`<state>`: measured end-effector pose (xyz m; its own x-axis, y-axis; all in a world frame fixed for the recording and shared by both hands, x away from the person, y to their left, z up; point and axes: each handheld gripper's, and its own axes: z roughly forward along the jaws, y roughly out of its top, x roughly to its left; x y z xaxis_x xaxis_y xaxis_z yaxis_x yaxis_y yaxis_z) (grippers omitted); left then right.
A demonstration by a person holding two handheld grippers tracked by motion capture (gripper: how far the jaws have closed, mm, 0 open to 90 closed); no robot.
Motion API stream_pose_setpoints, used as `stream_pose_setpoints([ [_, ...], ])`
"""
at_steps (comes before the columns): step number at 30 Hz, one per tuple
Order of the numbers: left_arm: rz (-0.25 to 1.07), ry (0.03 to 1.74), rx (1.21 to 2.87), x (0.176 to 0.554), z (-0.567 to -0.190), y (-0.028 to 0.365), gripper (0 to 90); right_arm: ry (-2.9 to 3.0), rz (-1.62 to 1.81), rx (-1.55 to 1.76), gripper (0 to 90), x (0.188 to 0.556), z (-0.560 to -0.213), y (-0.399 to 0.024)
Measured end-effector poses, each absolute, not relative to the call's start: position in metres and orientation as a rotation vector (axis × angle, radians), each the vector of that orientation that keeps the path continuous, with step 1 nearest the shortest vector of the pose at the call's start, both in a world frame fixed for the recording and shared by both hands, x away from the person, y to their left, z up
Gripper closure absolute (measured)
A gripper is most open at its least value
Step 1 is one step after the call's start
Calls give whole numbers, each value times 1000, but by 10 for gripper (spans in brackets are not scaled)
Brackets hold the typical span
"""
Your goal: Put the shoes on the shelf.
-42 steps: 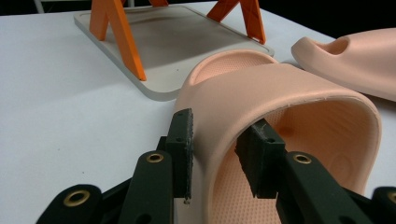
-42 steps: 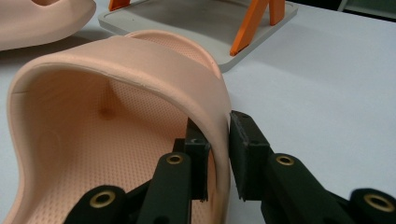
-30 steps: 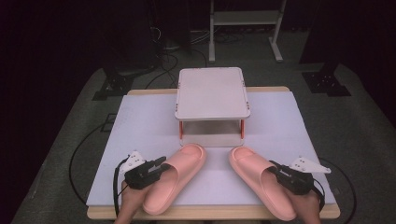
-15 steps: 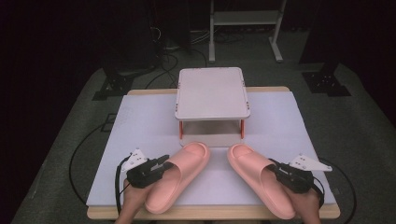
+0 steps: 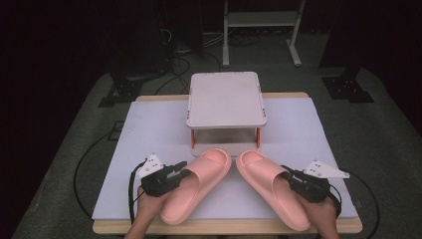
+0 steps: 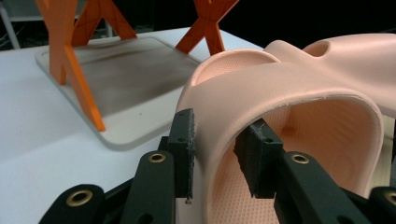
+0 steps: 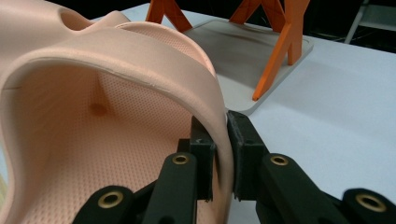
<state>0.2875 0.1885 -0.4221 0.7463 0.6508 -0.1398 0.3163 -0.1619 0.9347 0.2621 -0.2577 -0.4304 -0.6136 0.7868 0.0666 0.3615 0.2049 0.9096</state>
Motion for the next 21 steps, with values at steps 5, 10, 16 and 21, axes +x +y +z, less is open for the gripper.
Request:
stream_pose_setpoints([
  [5,347,747,1752,290,-414,184,682,2060,1408,1059,807,262,-423,-257],
  [10,367,723,1750,291,-403,182,683,2045,1414,1042,806,261,-414,-256],
  [16,383,705,1750,291,-389,182,683,2029,1421,1017,807,260,-403,-256],
  [21,396,692,1747,293,-378,183,683,2016,1426,1009,805,260,-392,-255],
])
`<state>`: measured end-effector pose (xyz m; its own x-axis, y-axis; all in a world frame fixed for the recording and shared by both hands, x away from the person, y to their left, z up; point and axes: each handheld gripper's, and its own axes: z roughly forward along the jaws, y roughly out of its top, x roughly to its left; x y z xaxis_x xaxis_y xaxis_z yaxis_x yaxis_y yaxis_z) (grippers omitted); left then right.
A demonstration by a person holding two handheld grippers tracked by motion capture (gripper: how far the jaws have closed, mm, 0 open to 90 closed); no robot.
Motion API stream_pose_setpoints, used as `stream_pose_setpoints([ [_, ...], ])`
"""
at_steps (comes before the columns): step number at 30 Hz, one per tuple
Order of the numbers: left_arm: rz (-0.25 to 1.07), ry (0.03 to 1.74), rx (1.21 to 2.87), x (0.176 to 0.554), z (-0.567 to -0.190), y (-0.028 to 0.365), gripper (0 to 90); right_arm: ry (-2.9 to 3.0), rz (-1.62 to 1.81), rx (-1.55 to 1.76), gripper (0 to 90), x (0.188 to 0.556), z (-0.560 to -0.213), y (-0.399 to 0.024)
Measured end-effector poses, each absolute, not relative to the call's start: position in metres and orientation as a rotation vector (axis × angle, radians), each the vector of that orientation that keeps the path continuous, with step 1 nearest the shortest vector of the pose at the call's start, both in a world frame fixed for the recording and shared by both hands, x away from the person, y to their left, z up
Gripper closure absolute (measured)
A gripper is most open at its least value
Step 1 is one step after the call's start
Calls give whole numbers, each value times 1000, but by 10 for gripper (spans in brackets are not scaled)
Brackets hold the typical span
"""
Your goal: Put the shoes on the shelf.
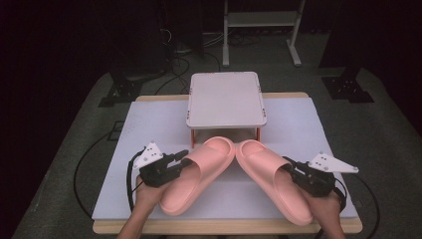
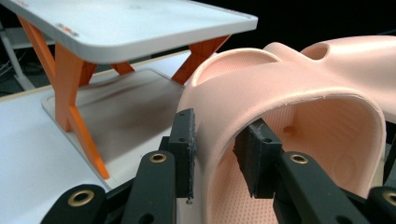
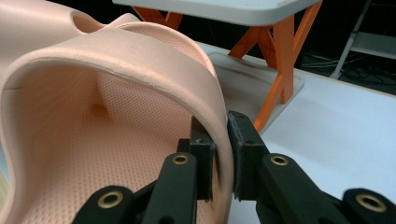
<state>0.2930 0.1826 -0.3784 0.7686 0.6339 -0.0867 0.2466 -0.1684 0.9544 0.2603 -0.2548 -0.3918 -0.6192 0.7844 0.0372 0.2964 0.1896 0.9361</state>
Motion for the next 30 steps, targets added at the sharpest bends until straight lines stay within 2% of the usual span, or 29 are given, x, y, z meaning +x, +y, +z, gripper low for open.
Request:
stream_pose_setpoints([
  [16,443,690,1707,301,-348,188,683,1962,1438,985,804,269,-359,-246],
  [30,450,700,1696,308,-335,193,683,1951,1445,979,801,280,-345,-240],
])
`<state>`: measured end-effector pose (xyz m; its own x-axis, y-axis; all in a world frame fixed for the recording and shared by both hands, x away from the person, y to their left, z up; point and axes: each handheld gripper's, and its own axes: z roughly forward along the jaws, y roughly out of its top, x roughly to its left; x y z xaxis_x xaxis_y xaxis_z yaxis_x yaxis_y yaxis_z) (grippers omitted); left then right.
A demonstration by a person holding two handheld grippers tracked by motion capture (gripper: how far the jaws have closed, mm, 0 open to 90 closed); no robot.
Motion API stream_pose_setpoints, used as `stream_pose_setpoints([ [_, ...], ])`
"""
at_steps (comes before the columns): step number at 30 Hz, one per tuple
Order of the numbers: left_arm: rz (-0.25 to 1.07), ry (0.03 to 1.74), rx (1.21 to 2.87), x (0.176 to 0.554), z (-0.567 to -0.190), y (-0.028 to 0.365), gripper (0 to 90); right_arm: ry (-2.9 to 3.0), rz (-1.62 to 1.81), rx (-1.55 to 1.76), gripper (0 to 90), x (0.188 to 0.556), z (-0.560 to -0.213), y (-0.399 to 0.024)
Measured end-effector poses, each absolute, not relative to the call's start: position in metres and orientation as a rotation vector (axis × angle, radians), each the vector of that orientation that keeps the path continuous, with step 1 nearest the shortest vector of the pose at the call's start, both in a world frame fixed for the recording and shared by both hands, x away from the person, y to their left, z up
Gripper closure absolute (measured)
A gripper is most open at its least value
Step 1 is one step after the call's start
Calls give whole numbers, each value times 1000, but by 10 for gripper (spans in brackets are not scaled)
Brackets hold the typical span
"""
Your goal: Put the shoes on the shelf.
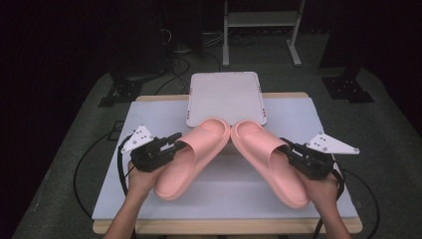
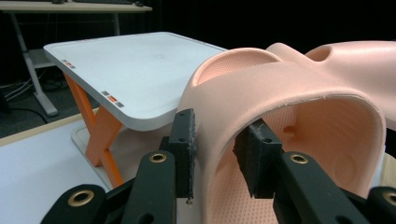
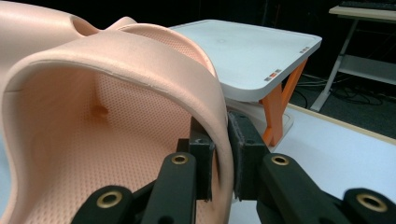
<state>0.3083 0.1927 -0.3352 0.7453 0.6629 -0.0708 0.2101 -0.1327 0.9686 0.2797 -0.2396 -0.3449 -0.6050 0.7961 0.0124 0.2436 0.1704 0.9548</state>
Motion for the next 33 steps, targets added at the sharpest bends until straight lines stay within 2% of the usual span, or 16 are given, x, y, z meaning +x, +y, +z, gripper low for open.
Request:
stream_pose_setpoints([
  [33,467,744,1684,336,-317,198,682,1948,1421,990,796,314,-321,-227],
])
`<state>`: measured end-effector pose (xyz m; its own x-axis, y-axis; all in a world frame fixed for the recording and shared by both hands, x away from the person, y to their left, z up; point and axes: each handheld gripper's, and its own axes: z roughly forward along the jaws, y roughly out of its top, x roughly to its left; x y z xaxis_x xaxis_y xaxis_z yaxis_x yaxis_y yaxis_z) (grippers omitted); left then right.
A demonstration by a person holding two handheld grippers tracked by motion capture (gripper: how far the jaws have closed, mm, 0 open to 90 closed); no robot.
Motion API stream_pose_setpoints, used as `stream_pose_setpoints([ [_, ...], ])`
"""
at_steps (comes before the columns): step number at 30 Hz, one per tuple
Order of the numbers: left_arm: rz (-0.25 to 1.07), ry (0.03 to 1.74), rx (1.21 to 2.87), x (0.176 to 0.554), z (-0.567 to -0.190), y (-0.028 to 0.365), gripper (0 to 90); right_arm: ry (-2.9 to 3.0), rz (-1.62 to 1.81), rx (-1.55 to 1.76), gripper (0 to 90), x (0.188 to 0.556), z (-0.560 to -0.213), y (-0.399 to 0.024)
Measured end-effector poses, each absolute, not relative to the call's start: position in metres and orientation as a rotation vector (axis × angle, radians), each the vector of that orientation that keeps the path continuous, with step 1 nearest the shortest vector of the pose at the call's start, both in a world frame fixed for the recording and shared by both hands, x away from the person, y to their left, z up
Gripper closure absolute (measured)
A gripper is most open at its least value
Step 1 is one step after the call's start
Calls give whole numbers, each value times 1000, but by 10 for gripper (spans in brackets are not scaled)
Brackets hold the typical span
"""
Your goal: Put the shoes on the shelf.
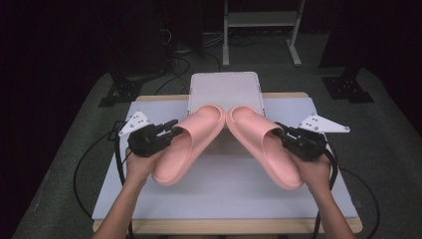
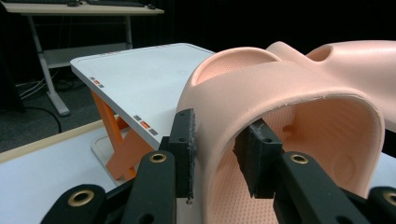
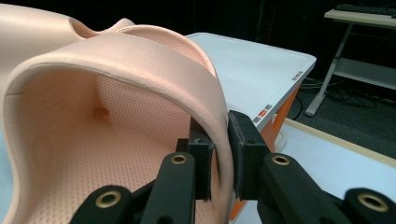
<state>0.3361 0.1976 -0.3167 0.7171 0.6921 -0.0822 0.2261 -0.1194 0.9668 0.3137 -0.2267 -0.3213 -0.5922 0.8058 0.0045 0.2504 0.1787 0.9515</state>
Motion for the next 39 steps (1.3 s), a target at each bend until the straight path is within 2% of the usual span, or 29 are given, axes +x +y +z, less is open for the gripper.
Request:
stream_pose_setpoints([
  [39,473,791,1663,385,-288,192,680,1908,1359,1082,796,364,-290,-224],
])
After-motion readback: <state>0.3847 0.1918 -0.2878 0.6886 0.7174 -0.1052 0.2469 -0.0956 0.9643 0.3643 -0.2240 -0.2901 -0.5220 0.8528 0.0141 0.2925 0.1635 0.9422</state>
